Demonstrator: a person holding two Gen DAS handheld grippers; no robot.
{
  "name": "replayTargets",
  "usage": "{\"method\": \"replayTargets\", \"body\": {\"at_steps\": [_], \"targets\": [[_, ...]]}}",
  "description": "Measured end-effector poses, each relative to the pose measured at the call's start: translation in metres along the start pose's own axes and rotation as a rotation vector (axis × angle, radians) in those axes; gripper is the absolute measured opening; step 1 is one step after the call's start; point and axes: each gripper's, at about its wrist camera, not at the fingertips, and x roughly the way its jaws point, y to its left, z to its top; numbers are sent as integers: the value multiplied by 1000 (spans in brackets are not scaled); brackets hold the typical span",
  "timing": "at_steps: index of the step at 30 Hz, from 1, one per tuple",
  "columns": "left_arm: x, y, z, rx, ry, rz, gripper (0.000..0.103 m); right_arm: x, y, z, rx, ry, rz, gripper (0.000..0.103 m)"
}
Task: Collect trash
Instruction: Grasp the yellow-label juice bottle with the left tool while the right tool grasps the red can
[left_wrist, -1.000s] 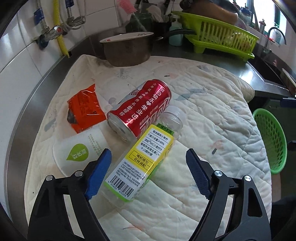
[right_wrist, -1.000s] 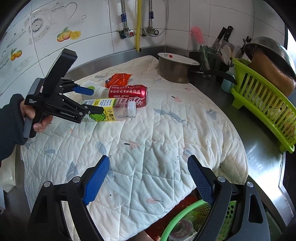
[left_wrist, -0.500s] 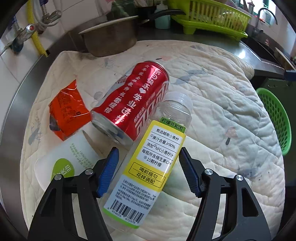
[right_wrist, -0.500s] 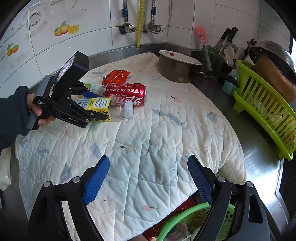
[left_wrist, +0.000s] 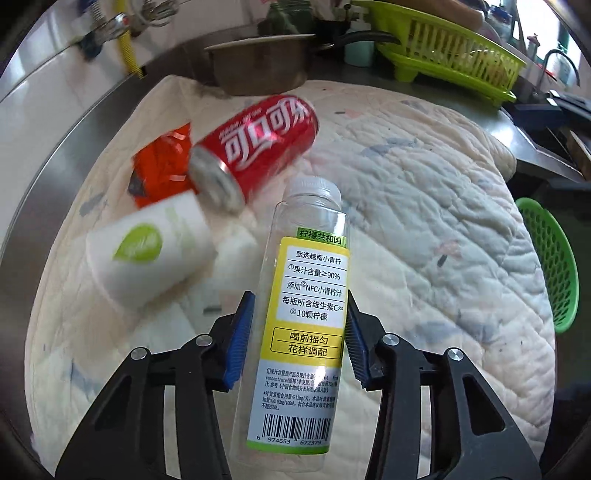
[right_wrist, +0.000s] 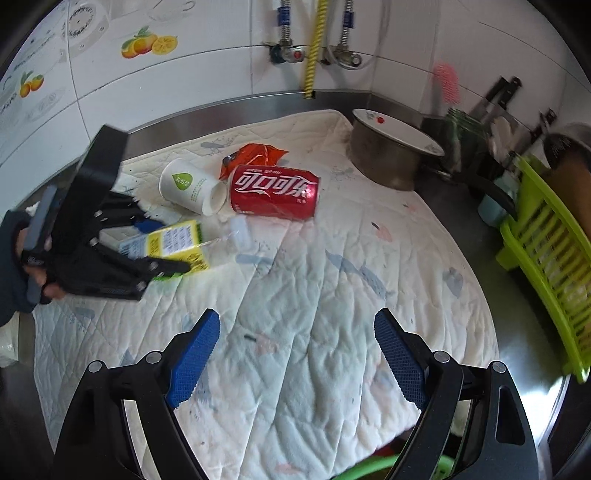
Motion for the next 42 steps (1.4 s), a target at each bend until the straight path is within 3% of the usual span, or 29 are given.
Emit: {"method": "replayTargets", "body": {"at_steps": [7,14,23,25,33,35,42], "targets": [[-29,15,-42,-132,-4,42,45,38,11,50,-237,19,-8,83],[-51,39,-68,-223,-28,68,44,93,31,87,-520,101,-55,83],[-50,54,-80,-273,-36,50,44,153,62,79,-868,251,-64,83],[-47,54,-79,-274,-35,46,44,158,63,74,-919,242,-93,84],[-42,48,-78,-287,-39,30,44,172,64,81,-939,240,-84,84],[-43,46,-77,-289,-45,30,44,174,69,81,-961,233,-91,76],[-52,47,-75,-302,-69,35,44,156,68,85,-803,204,-68,75]]}}
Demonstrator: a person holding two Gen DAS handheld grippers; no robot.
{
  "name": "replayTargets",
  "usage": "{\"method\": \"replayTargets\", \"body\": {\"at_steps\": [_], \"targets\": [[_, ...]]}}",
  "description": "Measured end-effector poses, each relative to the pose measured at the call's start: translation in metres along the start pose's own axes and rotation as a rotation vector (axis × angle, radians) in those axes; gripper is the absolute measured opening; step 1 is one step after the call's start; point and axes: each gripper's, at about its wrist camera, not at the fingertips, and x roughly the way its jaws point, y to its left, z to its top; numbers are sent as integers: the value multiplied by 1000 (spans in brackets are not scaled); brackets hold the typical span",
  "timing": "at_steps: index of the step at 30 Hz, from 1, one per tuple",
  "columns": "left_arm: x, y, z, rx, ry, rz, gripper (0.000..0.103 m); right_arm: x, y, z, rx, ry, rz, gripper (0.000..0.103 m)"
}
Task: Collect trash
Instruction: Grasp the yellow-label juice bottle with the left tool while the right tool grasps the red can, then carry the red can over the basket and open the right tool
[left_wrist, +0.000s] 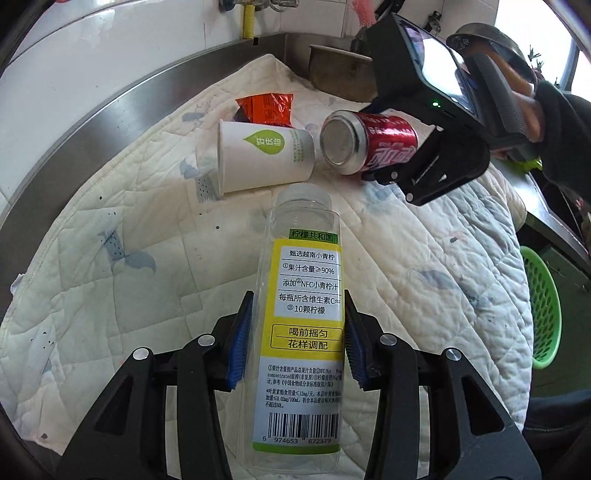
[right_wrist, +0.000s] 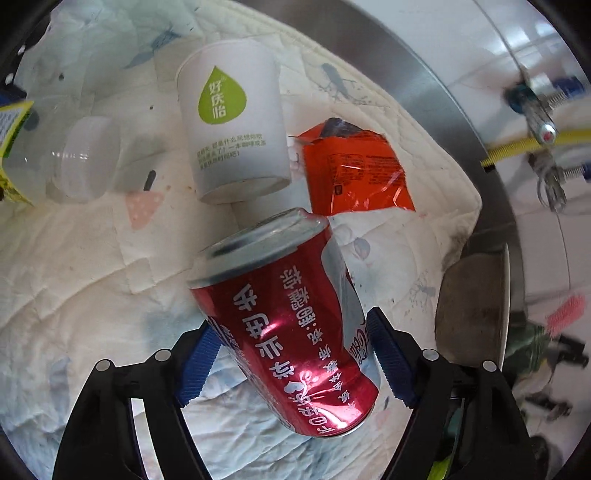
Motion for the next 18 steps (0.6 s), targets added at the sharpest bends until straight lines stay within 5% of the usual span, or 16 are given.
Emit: {"method": "replayTargets", "body": {"at_steps": [8,18], "targets": [[-20,-21,2,-5,-47,-44,43,-59,2,-53,393,-50,54,74],[-43,-104,5,80,-93,-155,43,-132,46,-193,904,-13,27,74]]}}
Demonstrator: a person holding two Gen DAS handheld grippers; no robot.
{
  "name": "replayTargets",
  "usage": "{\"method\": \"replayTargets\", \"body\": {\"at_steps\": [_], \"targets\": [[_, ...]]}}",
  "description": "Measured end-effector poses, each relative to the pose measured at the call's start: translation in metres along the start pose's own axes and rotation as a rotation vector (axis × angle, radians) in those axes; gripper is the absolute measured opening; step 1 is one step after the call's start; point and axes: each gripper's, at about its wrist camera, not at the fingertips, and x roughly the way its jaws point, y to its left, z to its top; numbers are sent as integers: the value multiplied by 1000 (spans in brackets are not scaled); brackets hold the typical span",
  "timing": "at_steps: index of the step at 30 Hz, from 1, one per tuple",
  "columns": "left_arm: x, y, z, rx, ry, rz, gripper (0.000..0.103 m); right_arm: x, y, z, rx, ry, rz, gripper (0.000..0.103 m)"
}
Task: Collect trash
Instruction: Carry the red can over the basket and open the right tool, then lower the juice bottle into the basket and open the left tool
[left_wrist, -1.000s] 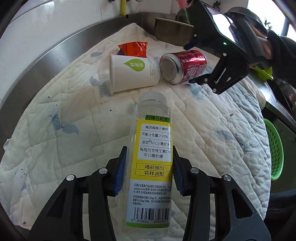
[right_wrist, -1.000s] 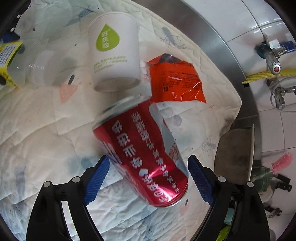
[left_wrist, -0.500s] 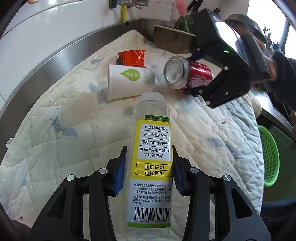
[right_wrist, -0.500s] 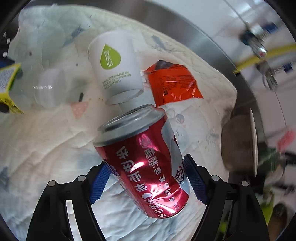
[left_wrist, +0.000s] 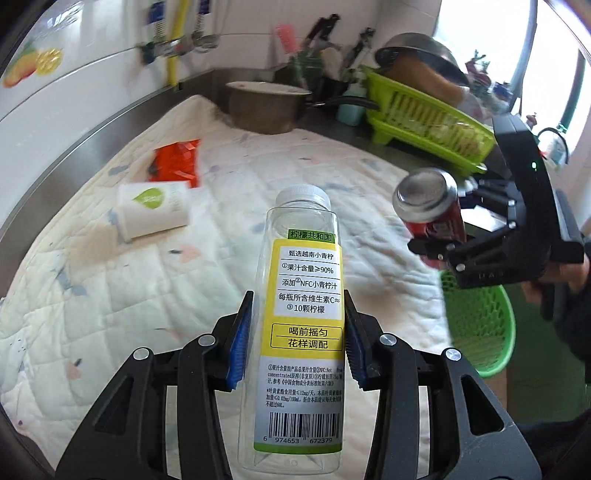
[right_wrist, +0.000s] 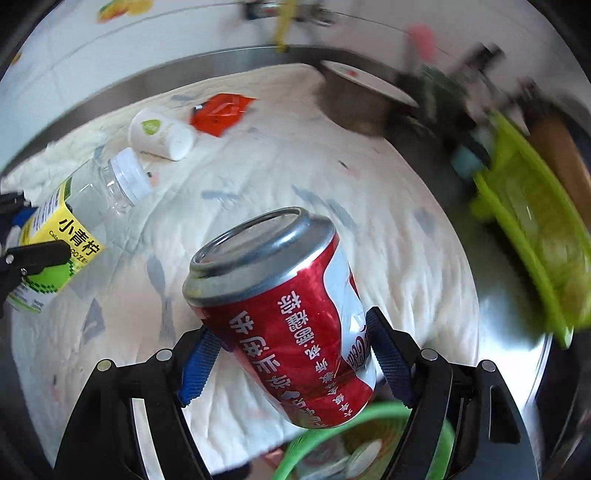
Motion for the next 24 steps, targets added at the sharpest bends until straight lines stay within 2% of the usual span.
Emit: {"method": "replayTargets", "body": {"at_steps": [4,8,12,14,19,24], "targets": [[0,-52,3,56,-9,-56,43,-23,-45,-56,172,17,-49,74],[4,-103,1,98,-6,-117,43,-35,-84,-119,294,73,-117,74],[11,-154,-5,136,15,-171,43,-35,-111,-166,386,119,-146,74],[16,-175,-8,152,25,-192,43,-35,-124,-188,449,131,-126,74],[29,-221,-13,187,52,-224,43,-36,-139,-223,528,128,-108,76],[44,-251,-12,223,77,-232,43,-44,-147,-240,569,99,-85,80]]}}
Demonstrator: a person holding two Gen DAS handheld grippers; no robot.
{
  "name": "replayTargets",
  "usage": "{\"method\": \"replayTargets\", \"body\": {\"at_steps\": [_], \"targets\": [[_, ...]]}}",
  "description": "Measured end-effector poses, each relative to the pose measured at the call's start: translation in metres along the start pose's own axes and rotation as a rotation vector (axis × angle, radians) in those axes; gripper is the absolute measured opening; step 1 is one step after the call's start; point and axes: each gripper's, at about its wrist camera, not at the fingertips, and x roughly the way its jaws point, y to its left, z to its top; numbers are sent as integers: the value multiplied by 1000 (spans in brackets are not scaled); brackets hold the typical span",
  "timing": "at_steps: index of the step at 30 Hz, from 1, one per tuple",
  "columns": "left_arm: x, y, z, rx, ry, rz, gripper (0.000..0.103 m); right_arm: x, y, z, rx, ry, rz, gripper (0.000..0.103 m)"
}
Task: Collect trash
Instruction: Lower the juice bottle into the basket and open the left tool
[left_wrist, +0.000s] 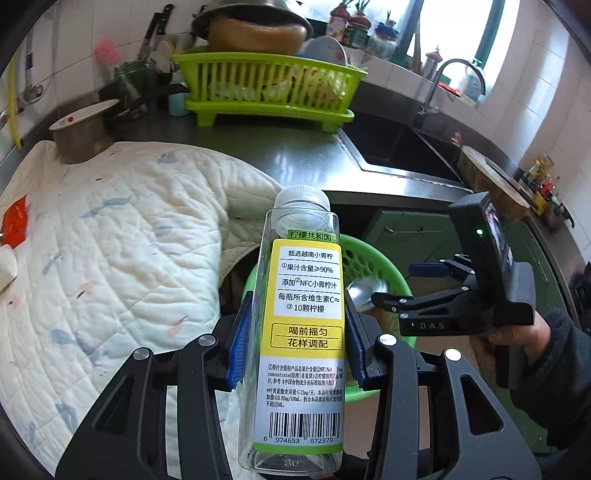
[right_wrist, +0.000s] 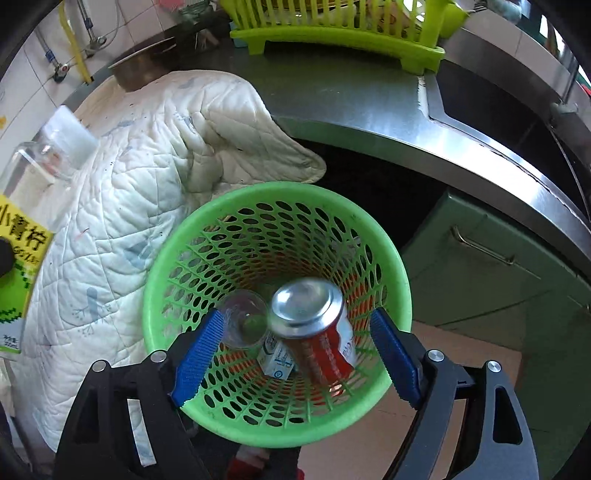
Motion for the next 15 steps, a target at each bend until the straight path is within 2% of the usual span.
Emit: {"method": "replayTargets", "body": {"at_steps": [15], "targets": [[80,-47,18,13,134,-35,45,-70,-36,-32,67,-135,15,84]]}}
